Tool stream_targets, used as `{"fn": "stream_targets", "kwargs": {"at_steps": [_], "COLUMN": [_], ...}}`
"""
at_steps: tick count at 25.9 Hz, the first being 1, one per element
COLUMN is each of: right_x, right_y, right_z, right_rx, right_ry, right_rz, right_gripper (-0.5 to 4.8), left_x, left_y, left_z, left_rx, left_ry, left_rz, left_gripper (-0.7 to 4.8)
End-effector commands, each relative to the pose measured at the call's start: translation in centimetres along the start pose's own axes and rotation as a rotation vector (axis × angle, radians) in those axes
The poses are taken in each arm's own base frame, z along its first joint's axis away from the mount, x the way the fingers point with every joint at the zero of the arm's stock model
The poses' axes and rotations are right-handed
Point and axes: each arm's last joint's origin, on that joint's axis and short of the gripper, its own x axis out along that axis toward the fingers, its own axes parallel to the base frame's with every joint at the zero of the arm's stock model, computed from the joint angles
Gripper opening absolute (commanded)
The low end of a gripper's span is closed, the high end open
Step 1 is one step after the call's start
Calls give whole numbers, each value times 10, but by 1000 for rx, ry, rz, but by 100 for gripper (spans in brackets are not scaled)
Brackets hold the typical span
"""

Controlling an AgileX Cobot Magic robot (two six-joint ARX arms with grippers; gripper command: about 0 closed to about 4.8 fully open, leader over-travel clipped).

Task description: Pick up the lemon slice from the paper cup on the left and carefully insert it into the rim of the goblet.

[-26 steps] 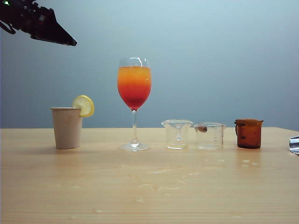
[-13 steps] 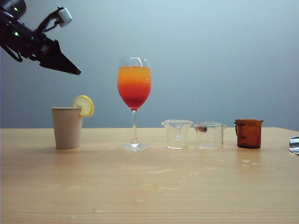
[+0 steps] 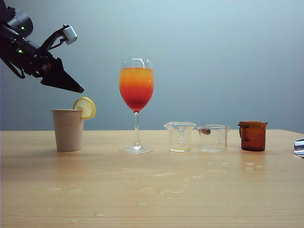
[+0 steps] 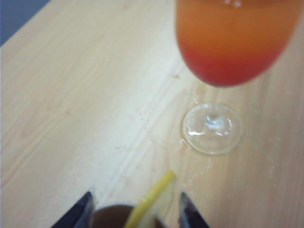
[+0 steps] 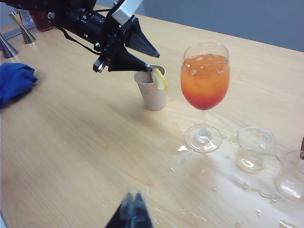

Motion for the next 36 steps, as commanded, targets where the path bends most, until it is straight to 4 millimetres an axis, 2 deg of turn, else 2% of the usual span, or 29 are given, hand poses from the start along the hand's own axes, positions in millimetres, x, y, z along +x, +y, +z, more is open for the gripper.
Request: {"fn": "stream_targets", "kwargs": {"at_steps": [1, 6, 11, 16, 22, 26, 30, 36], "right_x": [1, 1, 2, 6, 7, 7, 7, 7], "right_y": [0, 0, 0, 0, 0, 0, 0, 0], "right_z": [2, 2, 2, 1, 0, 0, -1, -3], "right_rx": [1, 1, 1, 1, 1, 1, 1, 1], "right_ry": [-12, -12, -3, 12, 21, 22, 32, 51], "right_rz": [3, 3, 3, 2, -1, -1, -3, -5], "right_gripper": [-4, -4, -4, -4, -4, -4, -4, -4], "left_x": [-1, -10, -27, -32, -21, -16, -6, 3], "left_y": [-2, 9, 23, 33, 43, 36, 27, 25], "left_z": [0, 1, 14, 27, 26, 24, 21, 15], "left_rx": [61, 97, 93, 109, 50, 30, 53, 59], "left_ry": [24, 17, -58, -101, -138, -135, -59, 12], "left_rz": [-5, 62, 88, 89, -11, -66, -109, -109], "left_gripper": [238, 237, 238, 238, 223, 223, 219, 218]}}
